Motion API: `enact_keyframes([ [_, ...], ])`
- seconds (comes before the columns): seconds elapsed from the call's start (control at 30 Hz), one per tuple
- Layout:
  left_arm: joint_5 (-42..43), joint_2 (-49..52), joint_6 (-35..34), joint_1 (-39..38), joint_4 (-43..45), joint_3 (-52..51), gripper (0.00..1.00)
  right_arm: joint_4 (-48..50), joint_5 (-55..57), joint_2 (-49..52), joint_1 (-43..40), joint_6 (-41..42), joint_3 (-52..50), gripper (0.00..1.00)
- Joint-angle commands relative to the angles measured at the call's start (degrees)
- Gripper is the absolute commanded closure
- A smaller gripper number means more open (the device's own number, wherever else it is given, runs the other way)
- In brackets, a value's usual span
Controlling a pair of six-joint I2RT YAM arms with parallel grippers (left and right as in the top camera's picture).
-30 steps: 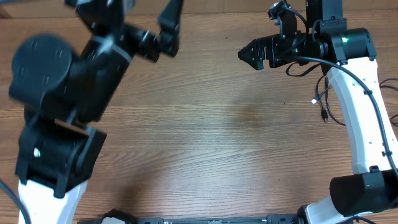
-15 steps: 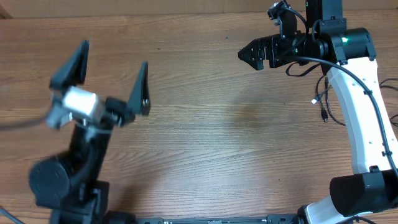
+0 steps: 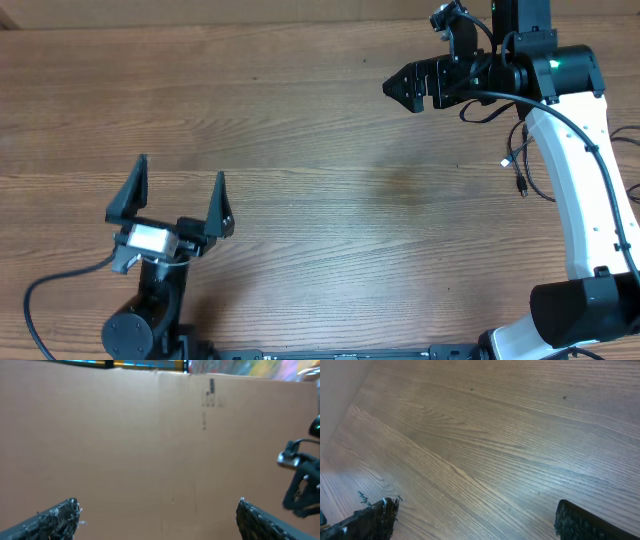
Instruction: Untangle cables
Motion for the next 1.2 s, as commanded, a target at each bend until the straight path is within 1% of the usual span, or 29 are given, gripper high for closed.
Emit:
enact_keyframes([
  [0.0, 0.2, -5.05, -3.08, 2.99, 0.31, -5.16, 0.0, 0.28, -0.09, 0.11, -0.13, -0.26, 0.2, 0.0],
  [0.17, 0.11, -12.22, -4.52, 5.38, 0.0, -12.7, 0.0, 0.28, -0.07, 0.11, -0.13, -0.28, 0.2, 0.0],
  [0.2, 0.0, -13.94, -4.66, 5.55, -1.29, -13.77, 0.0, 0.28, -0.09, 0.11, -0.13, -0.26, 0.2, 0.0],
  [0.23, -0.48, -15.54, -4.66, 5.57, -5.27, -13.46, 0.0, 0.28, -0.09, 0.11, -0.13, -0.26, 0.2, 0.0],
  [0.4, -1.77, -21.38, -4.57, 5.57, -17.4, -13.64, 0.0, 0.28, -0.09, 0.11, -0.13, -0.26, 0.2, 0.0],
  [0.53, -2.03, -21.59, -4.37, 5.62, -25.11, -13.64, 0.0, 0.28, -0.09, 0.11, -0.13, -0.26, 0.2, 0.0],
  [0.6, -3.13, -21.62, -4.24, 5.6, -30.67, -13.64, 0.0, 0.28, -0.09, 0.11, -0.13, -0.26, 0.2, 0.0],
  [0.67, -3.72, -21.62, -4.24, 5.62, -38.51, -13.64, 0.0, 0.28, -0.09, 0.11, -0.13, -0.28, 0.2, 0.0],
  [0.7, -4.44, -21.55, -4.22, 5.57, -40.63, -13.64, 0.0, 0.28, -0.09, 0.11, -0.13, -0.26, 0.2, 0.0],
  [1.17, -4.57, -21.62, -4.02, 5.55, -40.11, -13.64, 0.0, 0.28, -0.09, 0.11, -0.13, -0.26, 0.2, 0.0],
])
